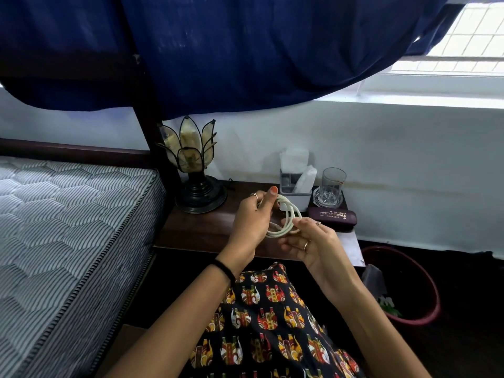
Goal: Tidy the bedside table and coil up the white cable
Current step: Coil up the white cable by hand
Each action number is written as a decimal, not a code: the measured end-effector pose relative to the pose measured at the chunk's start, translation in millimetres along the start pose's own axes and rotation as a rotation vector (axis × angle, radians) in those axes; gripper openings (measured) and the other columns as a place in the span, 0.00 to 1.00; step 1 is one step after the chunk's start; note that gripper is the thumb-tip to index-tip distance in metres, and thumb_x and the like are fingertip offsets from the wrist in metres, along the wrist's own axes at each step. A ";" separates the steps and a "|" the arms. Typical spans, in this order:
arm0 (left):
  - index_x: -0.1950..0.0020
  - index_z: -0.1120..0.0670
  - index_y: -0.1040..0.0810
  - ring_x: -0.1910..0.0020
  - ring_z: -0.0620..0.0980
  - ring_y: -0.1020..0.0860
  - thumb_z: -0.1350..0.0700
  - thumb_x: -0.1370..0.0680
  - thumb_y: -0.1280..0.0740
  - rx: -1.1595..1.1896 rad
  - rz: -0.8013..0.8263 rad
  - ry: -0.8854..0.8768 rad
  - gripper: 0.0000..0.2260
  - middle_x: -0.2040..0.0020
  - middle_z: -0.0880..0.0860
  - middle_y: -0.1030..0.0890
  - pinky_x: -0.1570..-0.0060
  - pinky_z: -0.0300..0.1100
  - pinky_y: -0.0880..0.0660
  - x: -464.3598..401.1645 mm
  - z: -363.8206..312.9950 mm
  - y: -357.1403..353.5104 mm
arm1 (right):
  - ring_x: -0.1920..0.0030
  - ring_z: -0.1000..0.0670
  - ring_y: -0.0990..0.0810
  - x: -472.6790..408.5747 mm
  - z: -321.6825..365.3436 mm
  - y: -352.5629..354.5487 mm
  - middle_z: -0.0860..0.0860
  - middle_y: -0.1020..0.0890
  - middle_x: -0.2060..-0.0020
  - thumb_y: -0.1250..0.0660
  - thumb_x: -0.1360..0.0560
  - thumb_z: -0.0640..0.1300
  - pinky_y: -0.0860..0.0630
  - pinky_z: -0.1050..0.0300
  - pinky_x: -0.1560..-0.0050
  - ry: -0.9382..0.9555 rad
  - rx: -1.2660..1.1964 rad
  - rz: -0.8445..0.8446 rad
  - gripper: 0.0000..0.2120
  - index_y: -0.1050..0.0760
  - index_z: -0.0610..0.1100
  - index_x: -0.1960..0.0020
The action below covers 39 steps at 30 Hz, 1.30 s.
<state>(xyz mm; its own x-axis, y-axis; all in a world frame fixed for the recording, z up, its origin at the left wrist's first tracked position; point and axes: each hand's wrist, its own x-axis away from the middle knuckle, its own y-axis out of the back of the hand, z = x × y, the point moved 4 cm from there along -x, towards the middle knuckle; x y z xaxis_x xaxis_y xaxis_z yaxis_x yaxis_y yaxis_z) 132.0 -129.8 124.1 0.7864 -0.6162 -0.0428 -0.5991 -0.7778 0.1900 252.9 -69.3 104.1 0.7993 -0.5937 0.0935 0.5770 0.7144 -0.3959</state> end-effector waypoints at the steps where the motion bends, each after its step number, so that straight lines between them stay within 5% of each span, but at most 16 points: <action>1: 0.57 0.54 0.21 0.61 0.55 0.21 0.42 0.22 0.41 -0.033 0.006 -0.031 0.18 0.60 0.61 0.19 0.60 0.49 0.24 0.1 -1.4 0.1 | 0.62 0.49 0.18 -0.3 0.2 -0.3 0.48 0.17 0.63 0.27 0.30 0.47 0.20 0.58 0.59 0.005 0.028 -0.013 0.12 0.21 0.42 0.51; 6: 0.54 0.54 0.21 0.56 0.49 0.20 0.40 0.22 0.42 -0.092 0.074 -0.059 0.19 0.57 0.55 0.17 0.57 0.42 0.25 1.9 -3.3 -1.7 | 0.63 0.51 0.20 -0.7 2.7 -1.7 0.50 0.19 0.64 0.32 0.26 0.36 0.21 0.61 0.63 0.079 0.125 -0.054 0.13 0.25 0.43 0.42; 10: 0.58 0.53 0.21 0.70 0.34 0.24 0.44 0.22 0.40 0.108 0.132 0.051 0.15 0.71 0.42 0.20 0.67 0.30 0.27 2.2 -2.6 -4.8 | 0.60 0.51 0.16 -1.2 4.6 -3.7 0.49 0.16 0.62 0.35 0.25 0.31 0.21 0.62 0.62 0.072 0.047 0.008 0.14 0.27 0.40 0.41; 13: 0.57 0.56 0.23 0.73 0.39 0.23 0.48 0.21 0.40 0.423 0.288 0.254 0.14 0.71 0.46 0.20 0.71 0.33 0.25 5.5 -2.0 -9.3 | 0.55 0.47 0.16 -3.2 6.1 -2.8 0.46 0.15 0.57 0.34 0.27 0.30 0.18 0.56 0.55 0.052 -0.008 0.046 0.15 0.27 0.37 0.41; 17: 0.45 0.62 0.25 0.63 0.50 0.21 0.49 0.19 0.43 0.525 0.472 0.368 0.17 0.59 0.57 0.20 0.61 0.42 0.23 10.8 -7.6 -9.7 | 0.52 0.43 0.19 -9.3 11.0 -1.6 0.44 0.16 0.55 0.29 0.33 0.32 0.23 0.49 0.45 -0.029 0.043 0.122 0.21 0.28 0.38 0.42; 20: 0.49 0.58 0.27 0.65 0.48 0.25 0.49 0.20 0.41 0.412 0.387 0.336 0.13 0.62 0.55 0.24 0.64 0.39 0.27 10.3 -5.1 -12.1 | 0.55 0.47 0.17 -15.3 8.6 -2.0 0.46 0.16 0.59 0.29 0.32 0.27 0.22 0.53 0.53 -0.114 0.125 0.155 0.21 0.31 0.39 0.43; 23: 0.55 0.57 0.27 0.76 0.41 0.29 0.49 0.20 0.40 0.328 0.267 0.274 0.12 0.71 0.49 0.28 0.75 0.33 0.31 8.5 -0.4 -13.4 | 0.60 0.53 0.17 -19.4 3.1 -3.1 0.49 0.17 0.60 0.30 0.31 0.27 0.22 0.61 0.64 -0.108 0.255 0.072 0.22 0.33 0.43 0.44; 26: 0.60 0.55 0.29 0.80 0.39 0.36 0.49 0.20 0.39 0.320 0.195 0.244 0.13 0.73 0.47 0.33 0.80 0.32 0.37 5.3 4.1 -11.4 | 0.52 0.49 0.18 -18.4 -0.1 -2.2 0.46 0.19 0.50 0.27 0.30 0.35 0.21 0.52 0.50 0.004 0.555 -0.019 0.30 0.41 0.49 0.37; 29: 0.64 0.54 0.30 0.80 0.40 0.37 0.50 0.20 0.40 0.365 0.143 0.280 0.14 0.73 0.48 0.34 0.79 0.33 0.39 2.6 9.9 -9.2 | 0.51 0.51 0.23 -8.2 3.1 -8.1 0.51 0.27 0.49 0.24 0.32 0.39 0.24 0.55 0.48 0.240 0.836 -0.181 0.36 0.45 0.59 0.40; 34: 0.62 0.54 0.28 0.76 0.44 0.33 0.48 0.20 0.40 0.462 0.087 0.397 0.14 0.74 0.48 0.33 0.72 0.39 0.33 2.5 20.4 -11.0 | 0.44 0.52 0.34 11.6 1.5 -29.1 0.51 0.29 0.44 0.31 0.27 0.40 0.29 0.50 0.41 0.563 1.211 -0.234 0.12 0.24 0.49 0.44; 39: 0.64 0.54 0.27 0.78 0.44 0.32 0.48 0.20 0.40 0.527 -0.047 0.399 0.16 0.77 0.47 0.31 0.74 0.36 0.33 -1.4 22.2 -7.1 | 0.36 0.48 0.36 13.0 -5.4 -36.8 0.50 0.30 0.35 0.30 0.28 0.45 0.35 0.51 0.34 0.504 1.211 -0.222 0.13 0.21 0.49 0.43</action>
<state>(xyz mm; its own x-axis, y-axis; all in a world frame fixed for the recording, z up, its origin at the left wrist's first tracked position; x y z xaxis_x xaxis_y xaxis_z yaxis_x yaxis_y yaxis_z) 131.8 -126.2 101.1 0.7483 -0.5655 0.3467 -0.4761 -0.8219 -0.3129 241.2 -105.3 114.9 0.6716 -0.6235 -0.4004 0.6808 0.3059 0.6655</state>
